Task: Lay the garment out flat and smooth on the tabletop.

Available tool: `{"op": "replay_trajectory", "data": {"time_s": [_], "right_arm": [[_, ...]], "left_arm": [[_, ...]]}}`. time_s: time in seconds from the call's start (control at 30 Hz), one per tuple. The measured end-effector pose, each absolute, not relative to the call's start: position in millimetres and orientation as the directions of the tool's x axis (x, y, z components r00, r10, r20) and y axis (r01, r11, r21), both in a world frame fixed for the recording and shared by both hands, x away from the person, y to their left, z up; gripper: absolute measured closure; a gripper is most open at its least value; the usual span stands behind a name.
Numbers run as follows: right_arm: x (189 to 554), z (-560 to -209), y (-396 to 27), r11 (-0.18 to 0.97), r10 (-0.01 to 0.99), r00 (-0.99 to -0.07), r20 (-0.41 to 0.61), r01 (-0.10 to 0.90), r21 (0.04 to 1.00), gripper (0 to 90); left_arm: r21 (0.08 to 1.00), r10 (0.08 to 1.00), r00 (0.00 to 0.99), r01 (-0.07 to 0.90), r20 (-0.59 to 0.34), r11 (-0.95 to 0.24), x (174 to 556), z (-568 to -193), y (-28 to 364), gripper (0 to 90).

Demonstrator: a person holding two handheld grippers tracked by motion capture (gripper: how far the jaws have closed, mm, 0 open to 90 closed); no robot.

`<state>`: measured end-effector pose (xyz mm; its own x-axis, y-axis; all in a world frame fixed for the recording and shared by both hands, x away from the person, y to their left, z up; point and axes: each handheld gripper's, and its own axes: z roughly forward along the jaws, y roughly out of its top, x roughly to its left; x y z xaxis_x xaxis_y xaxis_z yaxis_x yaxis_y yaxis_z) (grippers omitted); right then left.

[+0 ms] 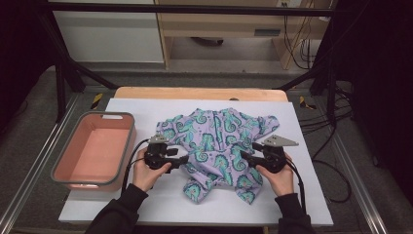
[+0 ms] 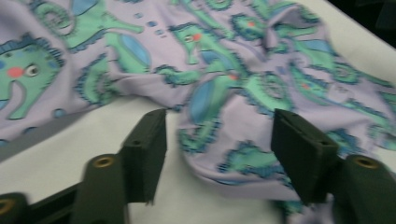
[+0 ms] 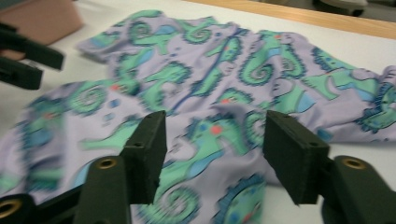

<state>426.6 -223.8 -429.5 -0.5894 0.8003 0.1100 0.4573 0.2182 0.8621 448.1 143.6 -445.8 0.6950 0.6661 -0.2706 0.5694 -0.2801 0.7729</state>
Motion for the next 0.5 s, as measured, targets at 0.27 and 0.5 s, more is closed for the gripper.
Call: {"op": "replay_trajectory", "data": {"time_s": [0.27,0.5], "right_arm": [[388,-438,-204,0.271,0.704,-0.693,0.155,0.464,0.843,45.1],[382,-457,-178,0.386,0.640,-0.758,0.123,0.456,0.802,48.6]], "left_arm": [[0.762,0.580,0.783,0.512,-0.224,-0.397,414,-444,107,31.0],[0.717,0.547,0.808,0.513,-0.218,-0.472,415,-460,96,47.0]]}}
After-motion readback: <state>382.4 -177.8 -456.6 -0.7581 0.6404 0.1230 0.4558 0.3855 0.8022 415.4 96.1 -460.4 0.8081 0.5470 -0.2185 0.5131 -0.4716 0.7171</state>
